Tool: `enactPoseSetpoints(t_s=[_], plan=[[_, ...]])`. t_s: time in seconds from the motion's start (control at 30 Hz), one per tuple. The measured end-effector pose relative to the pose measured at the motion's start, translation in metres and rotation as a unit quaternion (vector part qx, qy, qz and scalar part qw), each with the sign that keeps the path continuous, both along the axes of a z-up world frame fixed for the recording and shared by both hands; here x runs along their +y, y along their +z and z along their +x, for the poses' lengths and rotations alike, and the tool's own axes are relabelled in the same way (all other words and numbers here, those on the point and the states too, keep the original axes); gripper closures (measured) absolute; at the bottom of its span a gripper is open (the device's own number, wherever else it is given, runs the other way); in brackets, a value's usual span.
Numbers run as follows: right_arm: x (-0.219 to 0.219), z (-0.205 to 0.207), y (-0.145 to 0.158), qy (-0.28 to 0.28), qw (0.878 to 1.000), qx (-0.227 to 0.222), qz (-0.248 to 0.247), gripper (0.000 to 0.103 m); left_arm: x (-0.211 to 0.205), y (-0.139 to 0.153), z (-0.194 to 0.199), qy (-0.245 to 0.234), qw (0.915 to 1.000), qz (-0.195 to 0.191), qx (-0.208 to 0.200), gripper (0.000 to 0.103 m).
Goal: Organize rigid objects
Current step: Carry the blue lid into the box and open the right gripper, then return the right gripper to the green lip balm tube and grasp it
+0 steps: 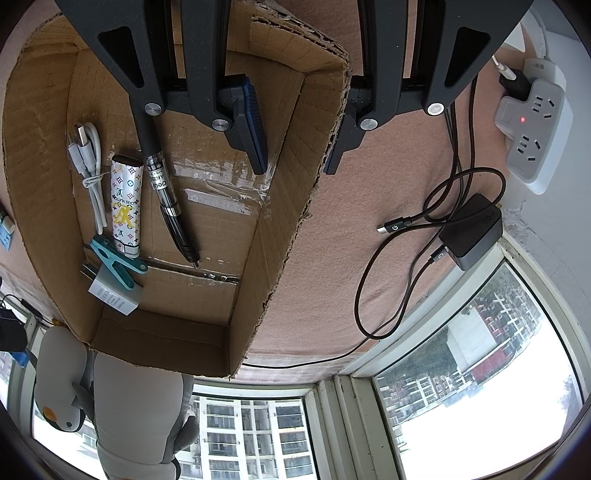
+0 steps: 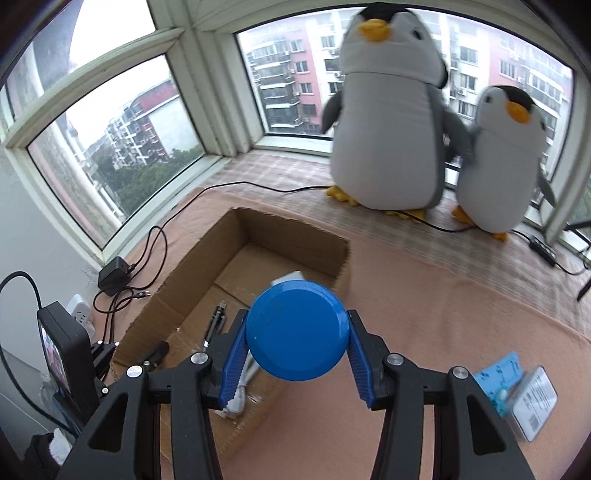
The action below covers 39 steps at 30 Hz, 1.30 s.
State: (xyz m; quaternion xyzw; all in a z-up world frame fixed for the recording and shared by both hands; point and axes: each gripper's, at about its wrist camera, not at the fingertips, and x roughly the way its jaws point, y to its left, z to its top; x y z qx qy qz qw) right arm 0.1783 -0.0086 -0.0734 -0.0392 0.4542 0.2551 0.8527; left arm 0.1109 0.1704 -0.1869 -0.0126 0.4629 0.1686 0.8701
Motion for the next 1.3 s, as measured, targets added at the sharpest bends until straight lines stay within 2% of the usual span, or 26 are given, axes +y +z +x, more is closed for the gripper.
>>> enactPoseSetpoints(t_s=[0.33,0.87,0.93,1.0,1.03,1.3], plan=[[0.060,0.006,-0.021,0.053,0.998,0.001,-0.034,0.057,0.001,0.000,0.001,0.003,1.0000,-0.003,-0.003,0.071],[0.091,0.008,-0.041,0.073,0.996,0.019,-0.038,0.057,0.001,0.000,0.000,0.004,1.0000,-0.003,-0.003,0.071],[0.092,0.009,-0.042,0.074,0.996,0.021,-0.038,0.054,0.002,0.000,0.000,0.004,1.0000,-0.003,-0.003,0.071],[0.091,0.010,-0.041,0.069,0.997,0.020,-0.039,0.042,0.001,0.000,0.000,0.003,1.0000,-0.003,-0.003,0.071],[0.090,0.010,-0.040,0.066,0.997,0.018,-0.037,0.041,0.001,0.000,0.000,0.003,1.0000,-0.002,-0.003,0.071],[0.080,0.013,-0.037,0.055,0.998,0.019,-0.034,0.039,0.002,-0.001,0.000,0.003,1.0000,-0.002,-0.003,0.071]])
